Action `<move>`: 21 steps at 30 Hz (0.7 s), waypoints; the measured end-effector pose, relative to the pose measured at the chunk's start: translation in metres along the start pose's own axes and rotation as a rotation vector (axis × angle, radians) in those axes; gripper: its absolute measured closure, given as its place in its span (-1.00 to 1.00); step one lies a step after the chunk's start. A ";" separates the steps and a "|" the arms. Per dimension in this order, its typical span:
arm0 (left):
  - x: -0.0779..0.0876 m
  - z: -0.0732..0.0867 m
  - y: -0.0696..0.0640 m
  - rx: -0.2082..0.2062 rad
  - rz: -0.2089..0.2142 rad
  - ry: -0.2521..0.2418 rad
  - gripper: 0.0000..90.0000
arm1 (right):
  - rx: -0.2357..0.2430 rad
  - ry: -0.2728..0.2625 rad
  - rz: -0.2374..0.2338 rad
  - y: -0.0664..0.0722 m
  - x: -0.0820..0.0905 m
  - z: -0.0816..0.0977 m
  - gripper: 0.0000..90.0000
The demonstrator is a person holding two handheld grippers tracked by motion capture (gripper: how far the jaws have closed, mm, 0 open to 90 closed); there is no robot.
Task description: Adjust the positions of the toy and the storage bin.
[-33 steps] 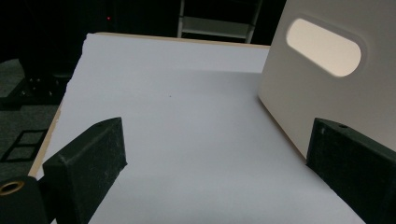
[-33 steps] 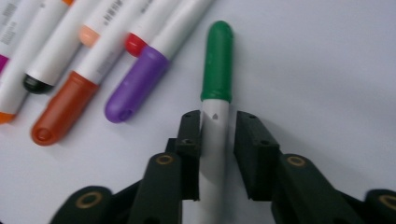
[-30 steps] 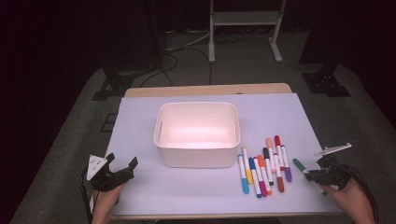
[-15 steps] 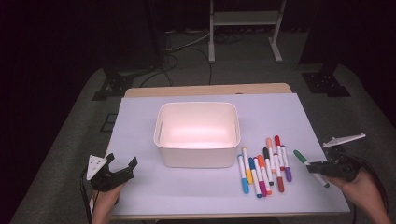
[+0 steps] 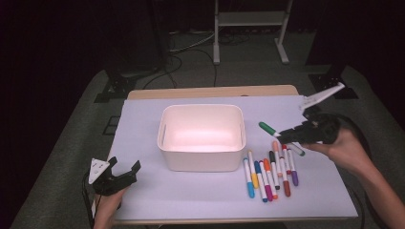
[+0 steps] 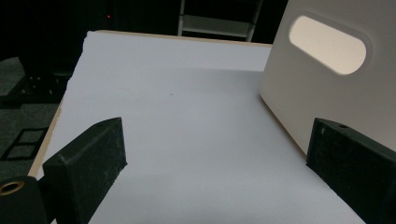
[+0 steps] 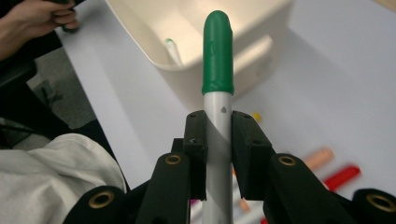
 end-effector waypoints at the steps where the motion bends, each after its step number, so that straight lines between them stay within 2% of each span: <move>1: 0.000 0.000 0.000 0.000 -0.001 -0.001 -0.93 | 0.041 0.018 -0.003 0.007 -0.004 -0.018 0.69; 2: 0.000 0.000 0.001 0.001 -0.001 0.000 -0.93 | 0.041 0.018 -0.003 0.007 -0.004 -0.018 0.69; 3: 0.000 0.000 0.001 0.007 -0.001 -0.003 -0.93 | 0.086 0.031 -0.019 0.016 -0.012 -0.037 0.69; 4: 0.000 0.000 0.001 0.007 -0.001 -0.003 -0.93 | 0.086 0.031 -0.019 0.016 -0.012 -0.037 0.69; 8: 0.001 0.000 0.002 0.011 -0.002 -0.007 -0.93 | 0.145 0.059 -0.051 0.028 -0.027 -0.063 0.69; 13: 0.000 0.000 0.003 0.009 -0.002 -0.005 -0.93 | 0.201 0.101 -0.074 0.035 -0.047 -0.085 0.69; 21: 0.000 0.000 0.002 0.007 0.002 -0.006 -0.93 | 0.230 0.155 -0.131 0.042 -0.085 -0.111 0.69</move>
Point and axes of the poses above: each handheld gripper's, and its own axes: x roughly backward along the jaws, z roughly out of its underside, y roughly to its left, the point moved 4 cm from there along -x, roughly forward along the jaws, and after that the axes turned 6 degrees about y, right-handed, at the moved point
